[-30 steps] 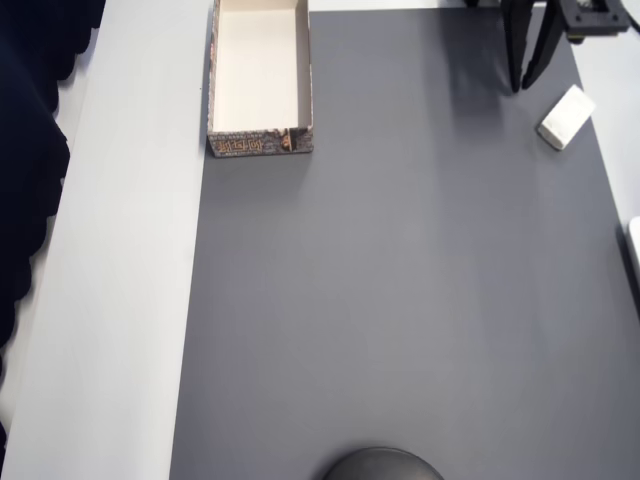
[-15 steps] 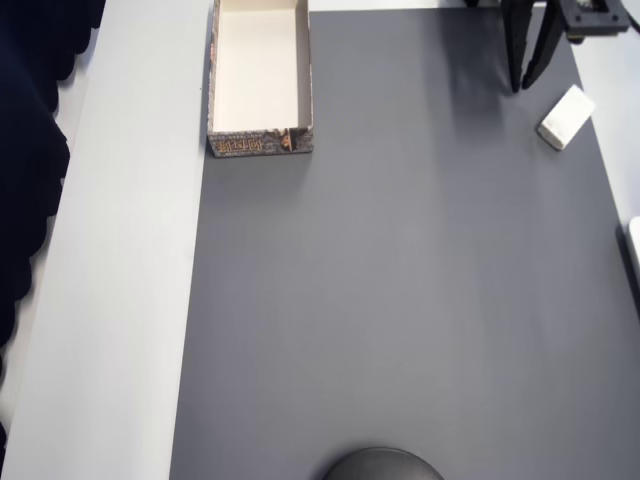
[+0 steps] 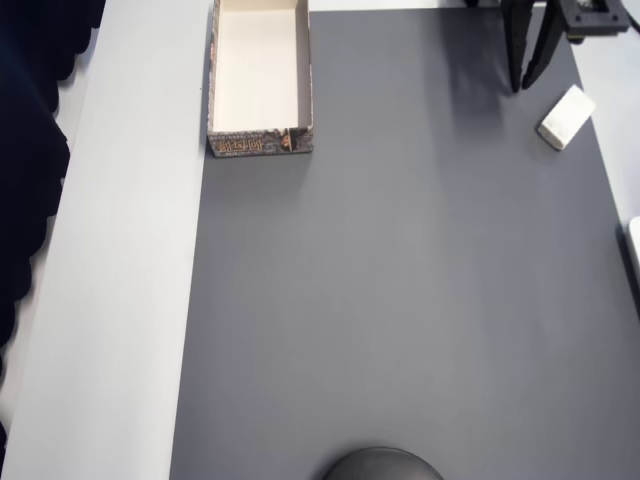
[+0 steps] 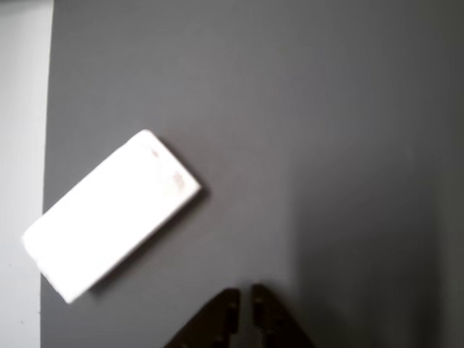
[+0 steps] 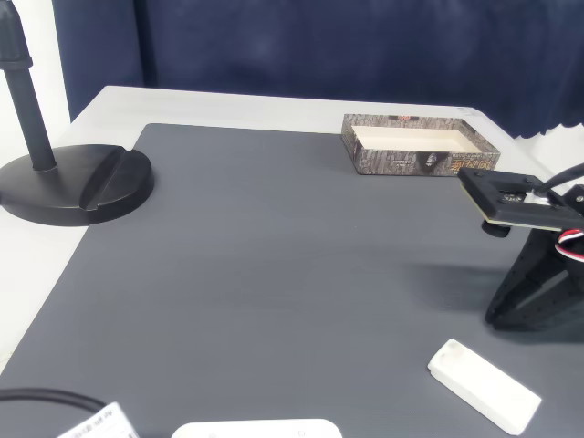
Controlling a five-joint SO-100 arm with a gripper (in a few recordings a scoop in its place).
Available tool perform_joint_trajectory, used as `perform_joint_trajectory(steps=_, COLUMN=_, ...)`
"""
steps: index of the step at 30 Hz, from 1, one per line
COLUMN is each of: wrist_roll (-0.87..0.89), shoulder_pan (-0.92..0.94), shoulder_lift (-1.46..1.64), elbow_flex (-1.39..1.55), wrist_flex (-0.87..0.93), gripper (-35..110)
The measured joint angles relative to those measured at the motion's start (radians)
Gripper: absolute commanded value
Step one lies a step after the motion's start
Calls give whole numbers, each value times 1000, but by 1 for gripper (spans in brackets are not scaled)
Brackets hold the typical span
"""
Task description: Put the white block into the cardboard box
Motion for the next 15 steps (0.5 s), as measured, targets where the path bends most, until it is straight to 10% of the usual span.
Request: perform_joint_trajectory(steps=15, wrist_roll=-17, shoulder_pan=-71, shoulder_lift=-44, elbow_flex=-14, wrist_flex=0, gripper=-2)
